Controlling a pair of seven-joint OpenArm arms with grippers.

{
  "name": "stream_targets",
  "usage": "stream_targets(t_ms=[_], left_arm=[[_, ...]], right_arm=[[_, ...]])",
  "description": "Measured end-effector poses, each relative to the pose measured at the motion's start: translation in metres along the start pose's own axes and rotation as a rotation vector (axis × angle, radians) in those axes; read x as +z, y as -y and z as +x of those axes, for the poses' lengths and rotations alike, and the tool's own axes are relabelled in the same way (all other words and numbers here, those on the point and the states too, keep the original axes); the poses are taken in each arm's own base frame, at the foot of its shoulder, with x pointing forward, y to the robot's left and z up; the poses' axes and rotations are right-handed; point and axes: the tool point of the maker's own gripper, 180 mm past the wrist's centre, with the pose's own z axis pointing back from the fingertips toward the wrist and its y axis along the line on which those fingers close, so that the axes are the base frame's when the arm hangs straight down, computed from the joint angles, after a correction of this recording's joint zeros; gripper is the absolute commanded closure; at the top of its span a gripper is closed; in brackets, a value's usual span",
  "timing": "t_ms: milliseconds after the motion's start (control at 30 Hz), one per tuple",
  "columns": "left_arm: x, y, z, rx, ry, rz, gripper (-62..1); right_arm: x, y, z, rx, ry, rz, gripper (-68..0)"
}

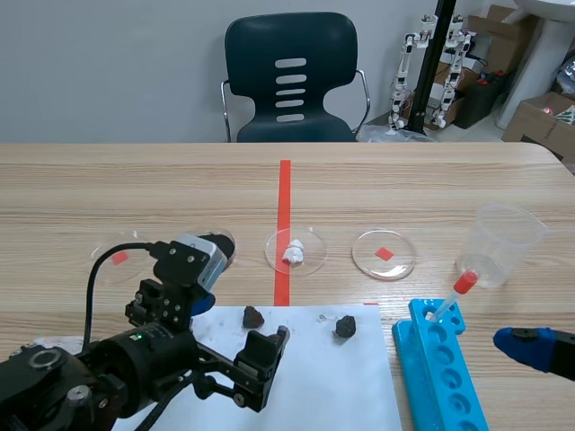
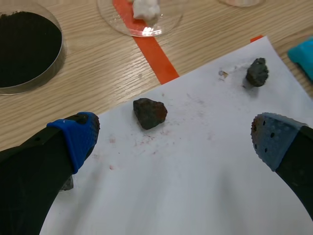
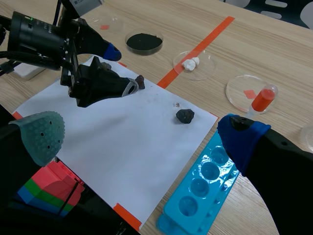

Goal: Return to the home posture

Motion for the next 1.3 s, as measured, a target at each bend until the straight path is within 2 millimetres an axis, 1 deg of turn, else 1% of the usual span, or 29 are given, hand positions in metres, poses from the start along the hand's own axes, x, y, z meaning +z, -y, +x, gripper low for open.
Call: stream_targets(t_ms=[100,167,233,367,533,667,733,800,867,1000,1067,1200,1300], left_arm=[[0.013,0.001,0.013,0.002,0.037,-0.002,-62.3],[0.022,-0.003,0.020,-0.021,0.056,0.012,-62.3],[0.030,-0.009,0.021,-0.046,0.051,0.036,-62.3],[0.046,-0.029,0.001,-0.054,-0.040,0.112,-62.3],[0.076,-0.061,-0.027,-0.042,-0.148,0.225,-62.3],[0.105,-0.079,-0.041,-0.046,-0.210,0.304,-62.3],[0.119,-0.083,-0.042,-0.040,-0.221,0.332,-62.3],[0.130,-0.082,-0.036,-0.040,-0.213,0.344,-62.3],[0.140,-0.076,-0.025,-0.044,-0.190,0.343,-62.3],[0.154,-0.058,0.009,-0.061,-0.053,0.318,-62.3],[0.160,-0.046,0.020,-0.060,0.013,0.296,-62.3],[0.172,-0.030,0.030,-0.052,0.104,0.270,-62.3],[0.178,-0.024,0.029,-0.041,0.126,0.260,-62.3]], right_arm=[[0.000,0.000,0.000,0.000,0.000,0.000,-67.9],[0.000,0.000,0.000,0.000,0.000,0.000,-67.9],[0.000,0.000,0.000,0.000,0.000,0.000,-67.9],[0.000,0.000,0.000,0.000,0.000,0.000,-67.9],[0.000,0.000,0.000,0.000,0.000,0.000,-67.9],[0.000,0.000,0.000,0.000,0.000,0.000,-67.9],[0.000,0.000,0.000,0.000,0.000,0.000,-67.9],[0.000,0.000,0.000,0.000,0.000,0.000,-67.9],[0.000,0.000,0.000,0.000,0.000,0.000,-67.9],[0.000,0.000,0.000,0.000,0.000,0.000,-67.9],[0.000,0.000,0.000,0.000,0.000,0.000,-67.9],[0.000,0.000,0.000,0.000,0.000,0.000,-67.9],[0.000,0.000,0.000,0.000,0.000,0.000,-67.9]])
